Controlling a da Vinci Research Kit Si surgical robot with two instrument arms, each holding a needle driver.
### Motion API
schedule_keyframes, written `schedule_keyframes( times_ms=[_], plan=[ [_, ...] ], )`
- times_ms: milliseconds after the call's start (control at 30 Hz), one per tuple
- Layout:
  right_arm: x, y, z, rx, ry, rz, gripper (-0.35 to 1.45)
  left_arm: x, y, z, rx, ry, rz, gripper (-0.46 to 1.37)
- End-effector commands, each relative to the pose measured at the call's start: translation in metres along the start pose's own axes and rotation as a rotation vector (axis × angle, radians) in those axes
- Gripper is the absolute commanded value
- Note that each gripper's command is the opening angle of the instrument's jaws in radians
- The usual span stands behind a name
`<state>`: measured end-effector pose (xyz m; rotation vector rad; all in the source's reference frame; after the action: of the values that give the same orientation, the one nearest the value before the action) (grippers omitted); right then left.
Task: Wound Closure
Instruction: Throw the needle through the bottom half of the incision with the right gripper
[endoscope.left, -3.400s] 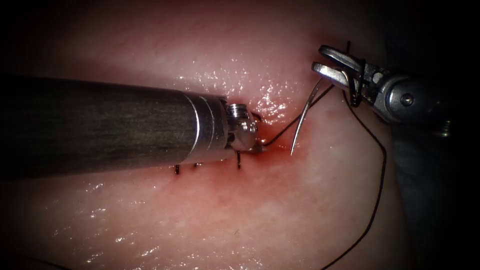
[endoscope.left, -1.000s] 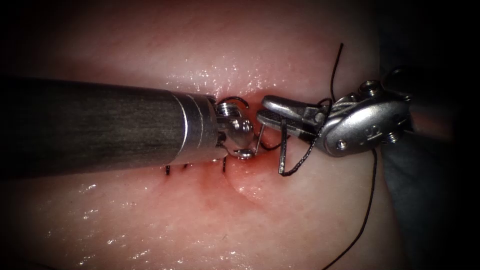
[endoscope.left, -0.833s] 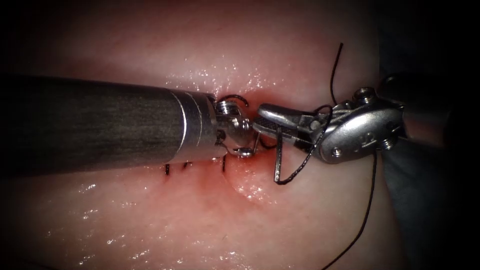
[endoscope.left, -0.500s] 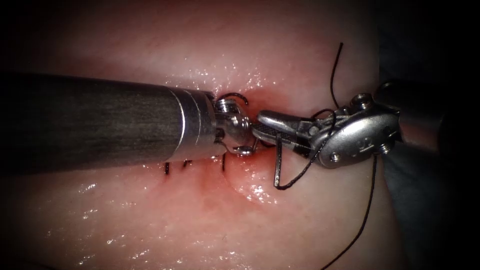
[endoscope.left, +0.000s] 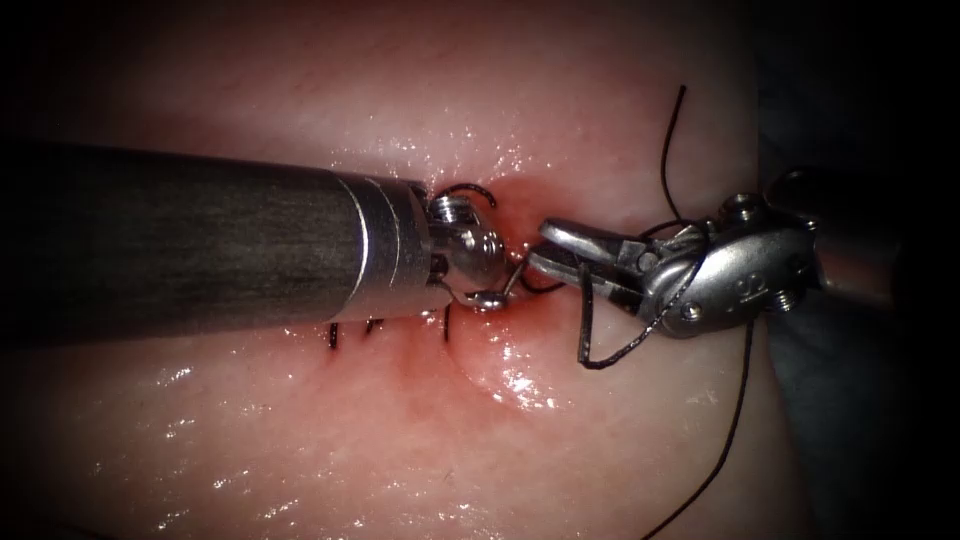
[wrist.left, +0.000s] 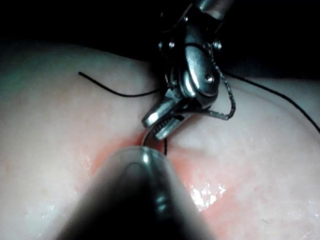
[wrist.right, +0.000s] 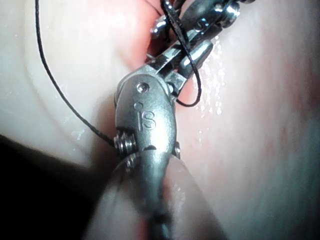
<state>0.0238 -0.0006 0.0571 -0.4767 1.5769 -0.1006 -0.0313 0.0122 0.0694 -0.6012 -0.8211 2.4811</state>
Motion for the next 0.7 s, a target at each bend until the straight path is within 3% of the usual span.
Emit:
schedule_keyframes(
  times_ms=[33, 333, 467, 700],
  plan=[
    [0.0000, 0.0001, 0.0001, 0.016, -0.017, 0.000, -0.35, 0.0000, 0.0000, 0.0000, 0.007, 0.000, 0.000, 0.95],
    [-0.0003, 0.0002, 0.0009, 0.067, -0.074, 0.030, -0.35, 0.0000, 0.0000, 0.0000, 0.007, 0.000, -0.005, 0.94],
    [-0.0007, 0.0003, 0.0016, 0.139, -0.112, 0.069, -0.35, 0.0000, 0.0000, 0.0000, 0.012, 0.001, 0.001, 0.94],
    [-0.0008, 0.0003, 0.0015, 0.142, -0.113, 0.073, -0.35, 0.0004, 0.0001, -0.0014, 0.054, 0.043, 0.035, 0.96]
  ],
)
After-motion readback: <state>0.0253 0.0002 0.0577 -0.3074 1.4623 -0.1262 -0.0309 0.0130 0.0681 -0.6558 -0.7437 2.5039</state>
